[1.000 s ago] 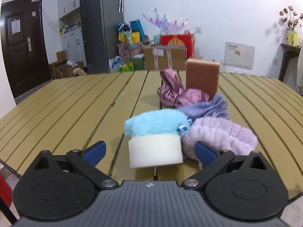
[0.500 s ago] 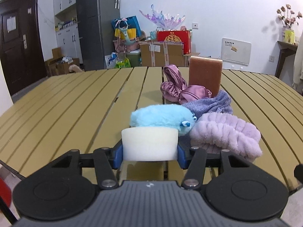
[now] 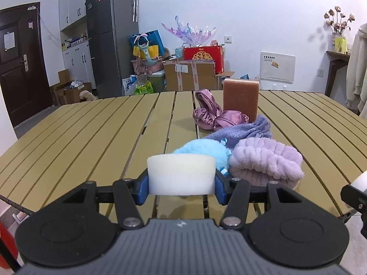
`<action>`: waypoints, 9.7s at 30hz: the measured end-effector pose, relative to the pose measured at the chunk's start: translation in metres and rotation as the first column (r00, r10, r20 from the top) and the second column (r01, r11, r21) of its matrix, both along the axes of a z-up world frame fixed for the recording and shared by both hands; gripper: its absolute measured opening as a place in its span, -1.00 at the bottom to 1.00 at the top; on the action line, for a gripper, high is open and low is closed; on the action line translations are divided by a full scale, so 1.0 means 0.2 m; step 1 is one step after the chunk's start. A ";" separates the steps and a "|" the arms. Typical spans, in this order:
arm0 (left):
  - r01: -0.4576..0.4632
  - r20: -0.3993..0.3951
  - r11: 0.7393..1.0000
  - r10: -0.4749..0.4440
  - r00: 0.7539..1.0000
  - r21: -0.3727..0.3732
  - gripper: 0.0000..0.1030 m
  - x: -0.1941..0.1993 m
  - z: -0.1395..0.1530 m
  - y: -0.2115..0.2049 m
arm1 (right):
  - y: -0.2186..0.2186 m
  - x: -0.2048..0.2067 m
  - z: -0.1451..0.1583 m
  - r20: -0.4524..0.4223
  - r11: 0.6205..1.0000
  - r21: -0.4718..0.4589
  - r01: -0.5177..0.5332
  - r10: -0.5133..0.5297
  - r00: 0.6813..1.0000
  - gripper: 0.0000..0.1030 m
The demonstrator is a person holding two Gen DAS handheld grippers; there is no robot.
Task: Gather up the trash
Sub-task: 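Lift both sponges off the table and carry them toward the bin, then lower the left gripper with the cylindrical sponge into the bin opening, then open the left gripper to drop the cylindrical sponge into the bin, then move the right gripper over the bin and open it to drop the wedge, then raise both open grippers from the bin back toward the table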
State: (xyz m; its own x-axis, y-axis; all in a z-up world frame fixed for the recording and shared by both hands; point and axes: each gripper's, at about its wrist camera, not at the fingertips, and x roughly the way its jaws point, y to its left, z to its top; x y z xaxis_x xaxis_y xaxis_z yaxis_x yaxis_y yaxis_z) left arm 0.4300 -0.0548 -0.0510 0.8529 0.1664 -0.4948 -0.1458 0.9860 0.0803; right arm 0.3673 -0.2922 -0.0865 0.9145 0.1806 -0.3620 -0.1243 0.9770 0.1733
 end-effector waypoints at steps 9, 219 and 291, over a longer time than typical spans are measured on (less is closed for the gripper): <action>0.015 0.014 1.000 -0.015 1.000 0.016 0.07 -0.14 0.05 0.01 | 0.04 -0.05 0.02 0.005 0.999 -0.002 -0.051 0.051 0.999 -0.43; -0.247 -0.570 0.962 0.139 0.810 -0.116 1.00 -0.50 -0.70 0.59 | 0.51 -0.21 -0.65 -0.630 0.982 -0.061 -0.177 0.100 0.771 -0.37; -0.291 -0.548 0.950 0.186 0.816 -0.111 1.00 -0.59 -0.66 0.82 | 0.82 -0.18 -0.71 -0.689 0.969 -0.098 -0.228 0.100 0.718 1.00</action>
State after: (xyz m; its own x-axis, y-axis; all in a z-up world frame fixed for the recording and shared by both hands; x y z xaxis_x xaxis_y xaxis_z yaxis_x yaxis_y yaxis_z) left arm 0.3122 0.1089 -0.1824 0.3998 0.1928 -0.8961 -0.3658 0.9300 0.0368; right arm 0.3311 -0.1291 -0.2293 0.3778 0.1838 -0.9075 -0.1984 0.9734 0.1145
